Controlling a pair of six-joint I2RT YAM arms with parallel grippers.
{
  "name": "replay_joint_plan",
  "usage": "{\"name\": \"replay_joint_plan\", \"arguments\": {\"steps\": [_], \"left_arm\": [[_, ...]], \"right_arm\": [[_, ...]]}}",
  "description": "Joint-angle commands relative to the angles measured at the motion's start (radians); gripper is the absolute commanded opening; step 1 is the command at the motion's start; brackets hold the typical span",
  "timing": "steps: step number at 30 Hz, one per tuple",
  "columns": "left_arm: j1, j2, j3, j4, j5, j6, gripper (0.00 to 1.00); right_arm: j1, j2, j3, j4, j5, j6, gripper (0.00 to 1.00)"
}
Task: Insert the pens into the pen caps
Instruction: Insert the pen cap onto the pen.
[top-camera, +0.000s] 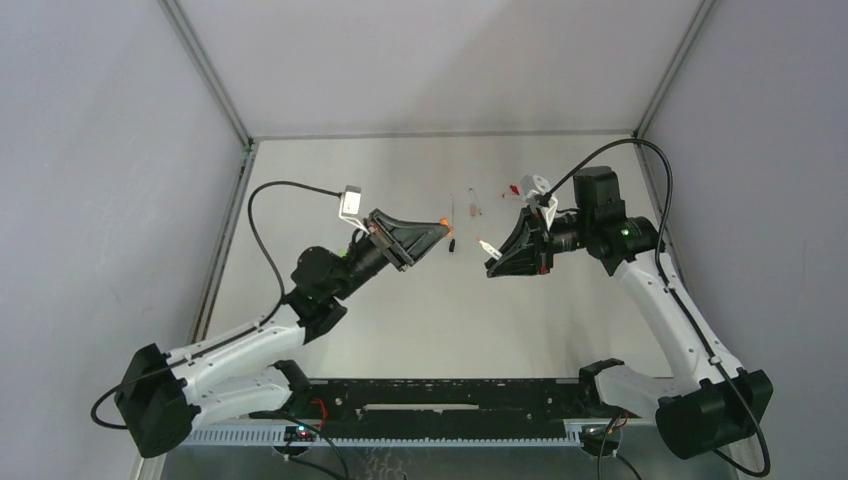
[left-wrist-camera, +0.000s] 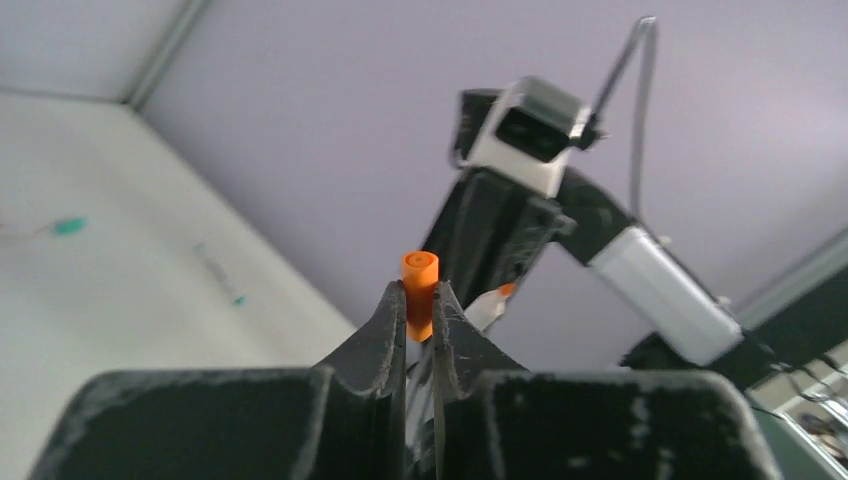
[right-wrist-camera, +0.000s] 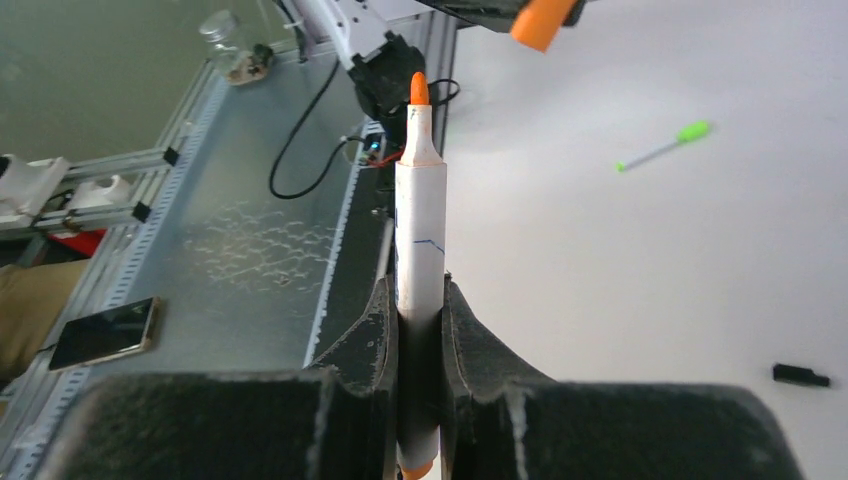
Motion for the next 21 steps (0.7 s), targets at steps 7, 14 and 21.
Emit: {"name": "replay_joint_plan", "arguments": {"steps": [7,14,21], "left_arm": [[-0.116,0.103,0.020,0.505,-0.070,0.010,0.00],[-0.169,0.200,0.053,0.673,-0.104,0.047,0.00],[-0.190,0.223,0.066,0.687,-0.128,0.074,0.00]], "right_arm": [[0.046,-0.053,0.031,0.259,-0.095,0.390,0.00],[0.071,-0.062,0.030,0.353,-0.087,0.546,0.00],[0.072,-0.078,0.030,0.328,-0.089,0.526,0.00]]}}
